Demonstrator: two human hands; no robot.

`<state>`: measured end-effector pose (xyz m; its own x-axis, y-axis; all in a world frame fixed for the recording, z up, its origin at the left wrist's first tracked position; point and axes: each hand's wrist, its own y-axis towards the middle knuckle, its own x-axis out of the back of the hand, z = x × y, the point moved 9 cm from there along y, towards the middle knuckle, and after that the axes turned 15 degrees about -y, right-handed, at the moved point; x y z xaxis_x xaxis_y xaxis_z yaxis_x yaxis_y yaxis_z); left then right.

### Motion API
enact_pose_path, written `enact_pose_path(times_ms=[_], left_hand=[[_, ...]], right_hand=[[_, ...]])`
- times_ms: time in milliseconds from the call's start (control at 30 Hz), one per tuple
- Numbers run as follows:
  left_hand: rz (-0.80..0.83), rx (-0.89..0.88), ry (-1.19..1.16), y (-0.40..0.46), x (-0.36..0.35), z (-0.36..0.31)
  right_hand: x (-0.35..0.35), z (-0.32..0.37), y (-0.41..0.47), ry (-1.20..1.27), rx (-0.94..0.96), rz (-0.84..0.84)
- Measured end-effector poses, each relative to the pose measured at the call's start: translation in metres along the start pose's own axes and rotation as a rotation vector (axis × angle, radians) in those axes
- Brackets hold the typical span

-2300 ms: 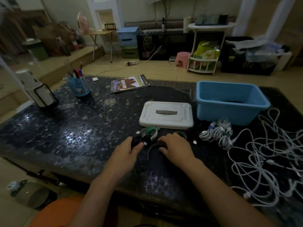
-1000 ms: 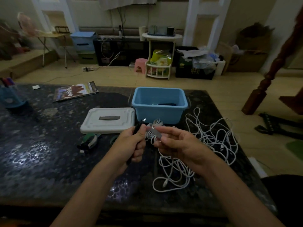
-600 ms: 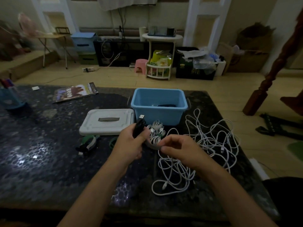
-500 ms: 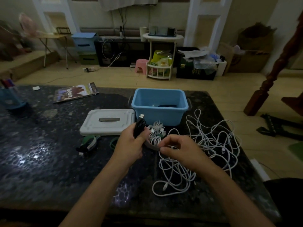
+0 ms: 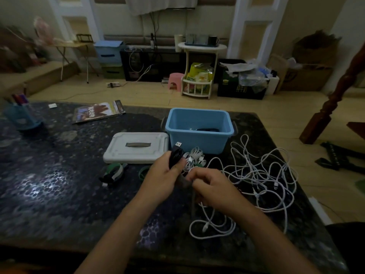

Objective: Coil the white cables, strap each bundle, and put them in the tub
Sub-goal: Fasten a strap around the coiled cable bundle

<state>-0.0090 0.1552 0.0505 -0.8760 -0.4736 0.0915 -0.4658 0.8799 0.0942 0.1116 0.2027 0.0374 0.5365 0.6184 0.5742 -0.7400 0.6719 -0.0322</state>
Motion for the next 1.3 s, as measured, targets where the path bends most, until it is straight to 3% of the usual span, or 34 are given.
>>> enact_pose_path(times_ms=[133, 333, 467, 600, 700, 833, 1033, 1233, 1300], left_hand=[[-0.026, 0.018, 0.087, 0.000, 0.011, 0.003], [0.137, -0.016, 0.046, -0.002, -0.007, -0.003], [0.202, -0.061, 0.100, -0.005, -0.018, -0.011], [0.274, -0.068, 0.112, -0.010, -0.026, -0.020], [0.329, 0.042, -0.053, -0.017, -0.033, -0.024], [0.225, 0.182, -0.113, -0.018, -0.027, -0.011], [0.013, 0.015, 0.009, -0.008, -0.012, -0.022], [0.002, -0.002, 0.002, -0.005, -0.008, -0.015], [0.004, 0.020, -0.115, -0.003, -0.006, -0.015]], right_hand=[[0.023, -0.008, 0.003, 0.038, -0.041, -0.154], [0.013, 0.018, 0.002, 0.192, 0.109, -0.094], [0.015, 0.028, -0.001, 0.047, 0.245, -0.165], [0.019, 0.019, 0.001, 0.024, 0.195, -0.189], [0.023, 0.012, 0.000, 0.022, 0.158, -0.205], [0.026, 0.013, -0.002, -0.011, 0.152, -0.241], [0.006, 0.019, -0.004, -0.179, 0.176, -0.139], [0.004, 0.017, -0.005, -0.063, 0.137, 0.051], [0.011, 0.005, -0.002, -0.132, 0.106, 0.004]])
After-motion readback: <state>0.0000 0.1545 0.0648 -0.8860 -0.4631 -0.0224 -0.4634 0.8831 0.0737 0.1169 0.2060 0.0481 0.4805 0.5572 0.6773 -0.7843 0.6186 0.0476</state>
